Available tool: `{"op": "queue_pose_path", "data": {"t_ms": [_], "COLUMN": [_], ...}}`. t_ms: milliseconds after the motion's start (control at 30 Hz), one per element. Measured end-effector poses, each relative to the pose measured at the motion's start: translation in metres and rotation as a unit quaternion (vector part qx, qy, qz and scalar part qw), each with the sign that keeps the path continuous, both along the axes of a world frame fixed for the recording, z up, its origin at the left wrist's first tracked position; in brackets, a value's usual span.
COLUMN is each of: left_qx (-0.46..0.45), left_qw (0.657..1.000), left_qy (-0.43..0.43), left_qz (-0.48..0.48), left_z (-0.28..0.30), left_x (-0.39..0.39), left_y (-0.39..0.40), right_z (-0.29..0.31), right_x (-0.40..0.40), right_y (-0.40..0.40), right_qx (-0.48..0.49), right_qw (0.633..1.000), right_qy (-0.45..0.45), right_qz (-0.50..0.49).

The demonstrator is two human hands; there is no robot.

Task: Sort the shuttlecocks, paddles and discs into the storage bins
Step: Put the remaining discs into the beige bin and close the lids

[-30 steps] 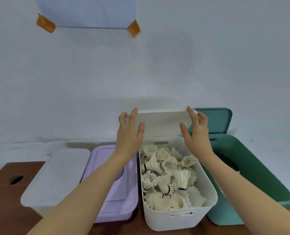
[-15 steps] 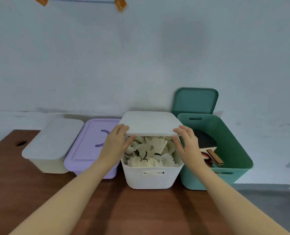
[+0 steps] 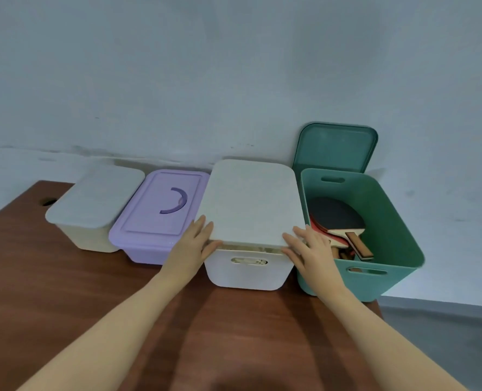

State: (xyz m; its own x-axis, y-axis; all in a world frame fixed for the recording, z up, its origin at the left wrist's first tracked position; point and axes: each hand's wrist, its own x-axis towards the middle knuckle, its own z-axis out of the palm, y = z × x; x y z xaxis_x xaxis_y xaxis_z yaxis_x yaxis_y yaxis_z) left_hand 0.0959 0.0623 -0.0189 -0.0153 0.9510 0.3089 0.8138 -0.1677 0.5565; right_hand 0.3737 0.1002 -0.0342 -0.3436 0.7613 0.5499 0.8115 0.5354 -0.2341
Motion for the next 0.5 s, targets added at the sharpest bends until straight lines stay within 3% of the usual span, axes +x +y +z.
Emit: {"op": "queue_pose_path", "data": {"t_ms": [233, 333, 500], "left_qx": [0.051, 0.064, 0.092], "left_qw": [0.998, 0.994, 0.991], "left_qy": [-0.029, -0.083, -0.094], "left_qz": [0.006, 0.014, 0.008], "left_z": [0.016, 0.029, 0.033], "left_x": [0.005, 0.007, 0.004], "left_y": [0.002, 0.008, 0.01], "right_z": [0.014, 0.022, 0.028], "right_x": [-0.002, -0.009, -0.012], "right_y": [0.002, 0.004, 0.002], "right_qx": [-0.01, -0.027, 0.009], "right_qw": [0.996, 0.992, 0.99], "right_qy": [0.083, 0.123, 0.14], "right_qz": [0.017, 0.022, 0.029]}}
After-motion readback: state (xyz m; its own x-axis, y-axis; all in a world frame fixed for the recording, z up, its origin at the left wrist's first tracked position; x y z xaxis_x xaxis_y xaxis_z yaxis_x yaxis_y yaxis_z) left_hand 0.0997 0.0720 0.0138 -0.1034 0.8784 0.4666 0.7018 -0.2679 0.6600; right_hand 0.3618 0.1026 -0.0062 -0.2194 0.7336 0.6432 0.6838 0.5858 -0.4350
